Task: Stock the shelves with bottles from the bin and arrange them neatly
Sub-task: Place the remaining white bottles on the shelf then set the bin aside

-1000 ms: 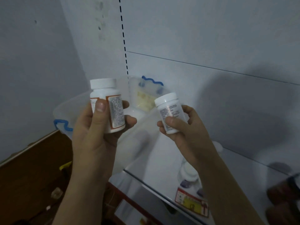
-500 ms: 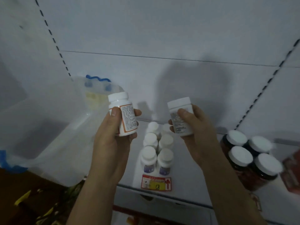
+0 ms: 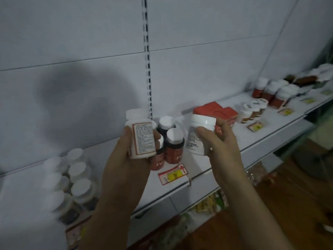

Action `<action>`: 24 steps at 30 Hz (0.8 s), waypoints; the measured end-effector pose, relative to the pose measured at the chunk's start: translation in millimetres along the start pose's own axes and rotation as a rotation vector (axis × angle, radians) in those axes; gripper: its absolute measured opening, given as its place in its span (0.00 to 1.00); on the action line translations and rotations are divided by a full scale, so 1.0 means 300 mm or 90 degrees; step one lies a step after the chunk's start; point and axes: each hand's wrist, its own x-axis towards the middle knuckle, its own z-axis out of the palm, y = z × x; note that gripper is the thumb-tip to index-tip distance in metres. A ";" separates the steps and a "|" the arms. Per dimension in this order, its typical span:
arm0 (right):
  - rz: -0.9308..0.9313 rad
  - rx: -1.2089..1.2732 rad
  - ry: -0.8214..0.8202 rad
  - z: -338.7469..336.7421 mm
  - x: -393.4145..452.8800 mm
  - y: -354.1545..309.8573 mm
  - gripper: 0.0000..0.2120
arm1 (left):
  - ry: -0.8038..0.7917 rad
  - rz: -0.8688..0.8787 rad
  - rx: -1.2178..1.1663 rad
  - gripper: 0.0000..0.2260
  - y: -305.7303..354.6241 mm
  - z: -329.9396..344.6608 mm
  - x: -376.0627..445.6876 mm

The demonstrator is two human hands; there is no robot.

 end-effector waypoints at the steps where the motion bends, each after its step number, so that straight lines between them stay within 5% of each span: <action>1: -0.008 -0.003 0.012 -0.053 0.008 -0.009 0.20 | -0.003 -0.004 0.033 0.15 -0.026 0.050 0.013; 3: -0.023 -0.007 0.035 -0.165 0.025 -0.026 0.18 | -0.008 -0.024 0.053 0.13 -0.088 0.149 0.042; 6: -0.035 -0.027 0.058 -0.348 0.069 -0.053 0.18 | -0.011 -0.081 0.000 0.24 -0.199 0.304 0.088; 9: -0.042 -0.044 0.078 -0.545 0.137 -0.090 0.17 | -0.049 -0.099 -0.036 0.13 -0.320 0.480 0.133; 15: -0.032 -0.070 0.090 -0.912 0.312 -0.161 0.20 | -0.108 -0.118 -0.016 0.18 -0.561 0.787 0.225; 24: -0.087 -0.283 -0.179 -1.086 0.675 -0.342 0.21 | -0.110 -0.043 0.214 0.16 -0.611 0.923 0.472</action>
